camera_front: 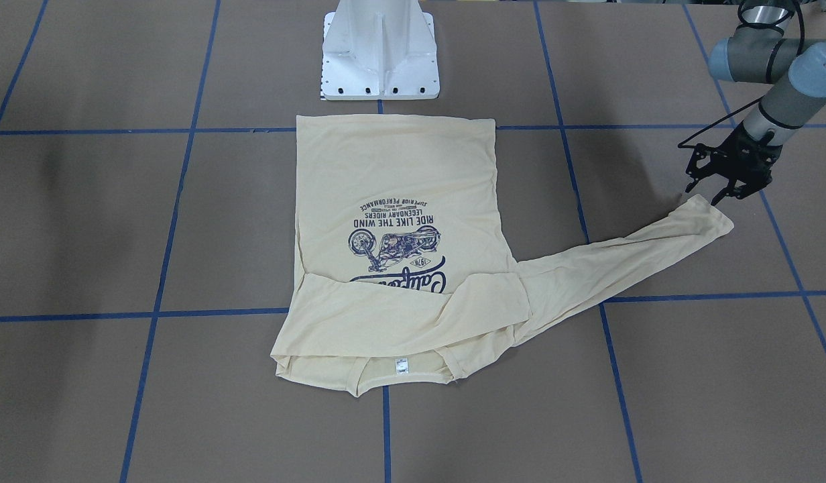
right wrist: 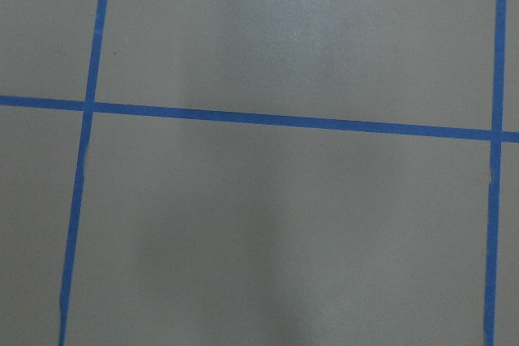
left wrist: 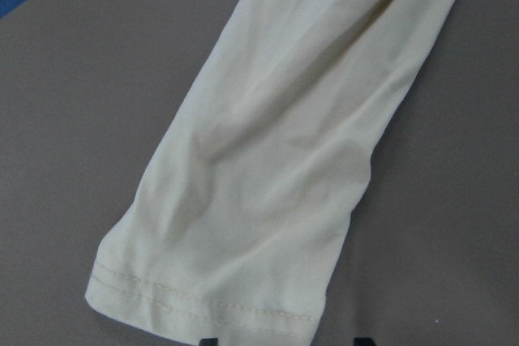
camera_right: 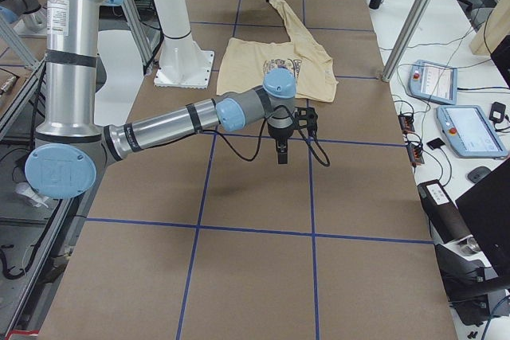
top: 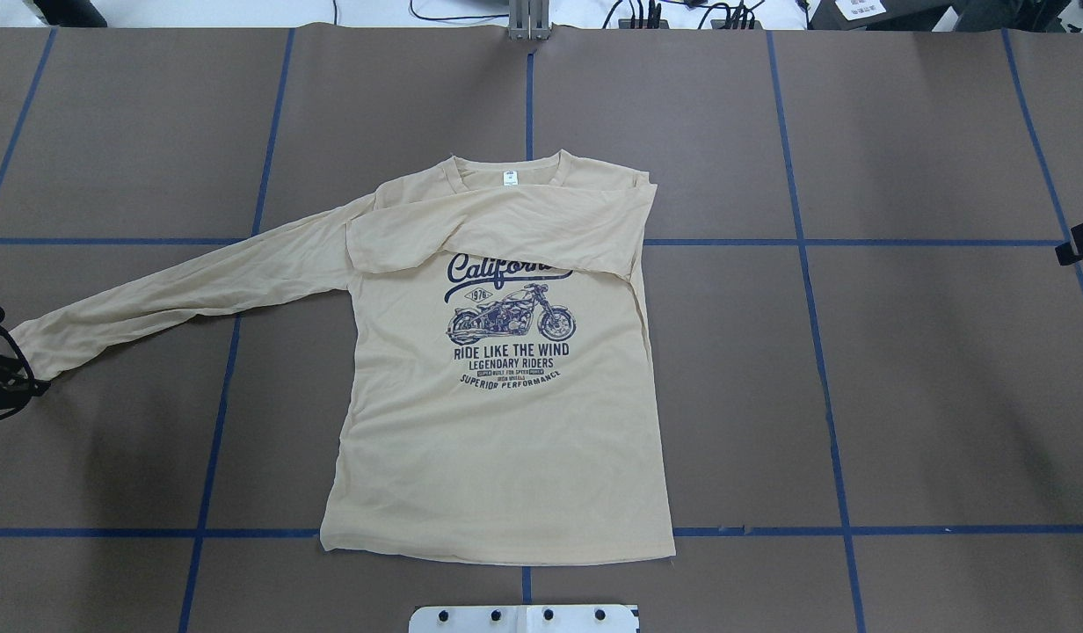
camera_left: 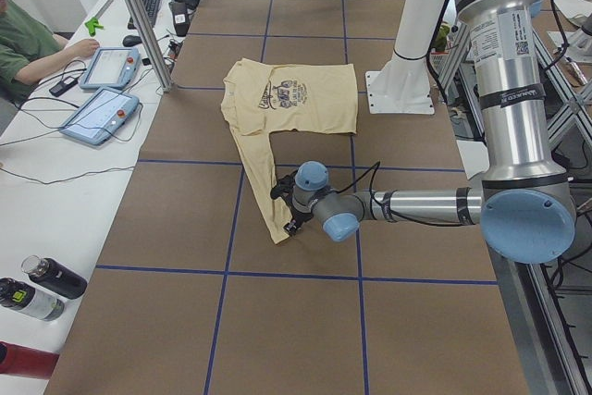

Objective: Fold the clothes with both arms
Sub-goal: 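Grasp the other sleeve cuff with the left gripper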

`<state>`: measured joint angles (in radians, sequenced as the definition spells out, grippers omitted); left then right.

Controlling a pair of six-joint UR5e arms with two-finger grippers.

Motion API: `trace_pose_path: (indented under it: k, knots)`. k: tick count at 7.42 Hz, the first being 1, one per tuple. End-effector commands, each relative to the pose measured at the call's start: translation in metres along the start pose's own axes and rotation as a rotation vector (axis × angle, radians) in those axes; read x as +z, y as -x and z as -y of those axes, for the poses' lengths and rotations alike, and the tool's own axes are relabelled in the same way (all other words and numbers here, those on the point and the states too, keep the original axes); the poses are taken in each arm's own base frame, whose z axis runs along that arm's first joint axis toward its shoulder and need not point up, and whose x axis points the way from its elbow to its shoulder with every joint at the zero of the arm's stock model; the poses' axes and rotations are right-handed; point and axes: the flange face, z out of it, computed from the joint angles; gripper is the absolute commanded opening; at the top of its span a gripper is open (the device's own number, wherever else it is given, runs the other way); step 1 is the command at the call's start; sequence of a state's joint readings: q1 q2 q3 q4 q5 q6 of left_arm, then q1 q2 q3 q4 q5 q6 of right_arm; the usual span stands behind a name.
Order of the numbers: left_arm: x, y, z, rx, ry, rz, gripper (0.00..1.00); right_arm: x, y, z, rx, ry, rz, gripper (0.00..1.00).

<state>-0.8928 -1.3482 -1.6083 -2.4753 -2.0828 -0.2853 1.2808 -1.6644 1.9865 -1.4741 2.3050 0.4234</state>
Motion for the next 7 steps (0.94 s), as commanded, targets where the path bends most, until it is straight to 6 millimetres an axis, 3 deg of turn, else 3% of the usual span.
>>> trace_pose_path:
  k: [1, 5, 7]
  knots:
    - [0.0003, 0.0012, 0.0011, 0.0, -0.004, 0.013, 0.48, 0.0, 0.0001, 0.0, 0.0, 0.0, 0.001, 1.0]
    - [0.0047, 0.0032, 0.0004, -0.002, 0.002, 0.014, 0.54, 0.0, 0.0006, -0.0003, 0.002, 0.003, 0.006, 1.0]
    - [0.0055, 0.0031, -0.0002, 0.0, 0.004, 0.013, 0.44, 0.0, 0.0006, -0.0003, 0.002, 0.003, 0.006, 1.0]
